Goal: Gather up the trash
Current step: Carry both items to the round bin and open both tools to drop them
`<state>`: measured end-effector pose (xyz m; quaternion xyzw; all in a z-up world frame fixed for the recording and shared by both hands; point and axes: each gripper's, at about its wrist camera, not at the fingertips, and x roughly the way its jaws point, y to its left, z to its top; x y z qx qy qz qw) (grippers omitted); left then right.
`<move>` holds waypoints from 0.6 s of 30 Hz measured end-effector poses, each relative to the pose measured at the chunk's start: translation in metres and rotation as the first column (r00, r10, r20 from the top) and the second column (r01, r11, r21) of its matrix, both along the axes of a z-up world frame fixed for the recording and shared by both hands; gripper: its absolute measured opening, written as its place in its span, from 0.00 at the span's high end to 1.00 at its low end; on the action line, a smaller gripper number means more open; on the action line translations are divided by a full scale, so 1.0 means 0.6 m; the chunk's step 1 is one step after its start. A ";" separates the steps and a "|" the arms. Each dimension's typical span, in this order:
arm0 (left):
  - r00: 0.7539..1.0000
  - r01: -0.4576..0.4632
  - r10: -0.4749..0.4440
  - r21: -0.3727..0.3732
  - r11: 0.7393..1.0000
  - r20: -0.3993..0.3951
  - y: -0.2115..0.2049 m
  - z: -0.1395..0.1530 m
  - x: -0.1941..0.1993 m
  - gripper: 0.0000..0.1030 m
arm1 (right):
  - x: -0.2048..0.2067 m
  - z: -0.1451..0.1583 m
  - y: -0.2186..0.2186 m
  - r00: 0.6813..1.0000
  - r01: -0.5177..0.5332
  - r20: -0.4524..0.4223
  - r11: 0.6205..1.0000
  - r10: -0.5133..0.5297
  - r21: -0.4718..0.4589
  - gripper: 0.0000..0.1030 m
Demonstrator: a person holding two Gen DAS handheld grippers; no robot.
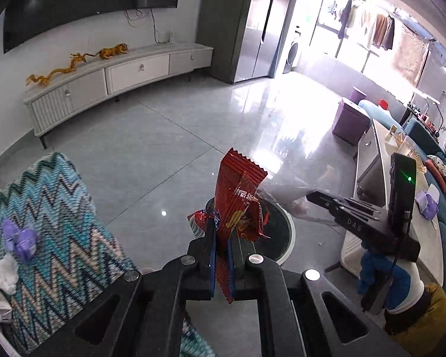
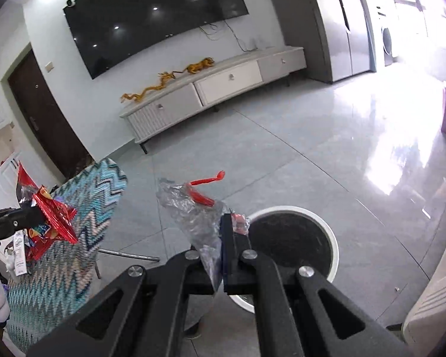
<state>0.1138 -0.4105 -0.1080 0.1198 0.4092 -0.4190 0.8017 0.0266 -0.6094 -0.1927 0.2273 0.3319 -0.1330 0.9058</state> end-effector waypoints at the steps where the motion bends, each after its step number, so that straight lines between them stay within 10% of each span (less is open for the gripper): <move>1: 1.000 0.008 -0.008 0.009 1.000 -0.009 -0.022 -0.011 0.009 0.93 | 0.002 -0.016 -0.010 1.000 0.008 -0.014 1.000 -0.008 0.005 0.99; 14: 0.982 0.005 0.009 0.072 0.997 -0.189 -0.196 -0.169 0.067 0.83 | 0.041 -0.197 -0.081 0.986 0.061 -0.160 0.995 -0.048 0.075 0.95; 18: 0.976 -0.005 0.026 0.096 0.995 -0.217 -0.216 -0.206 0.077 0.60 | 0.050 -0.232 -0.087 0.977 0.074 -0.206 0.995 -0.060 0.064 0.95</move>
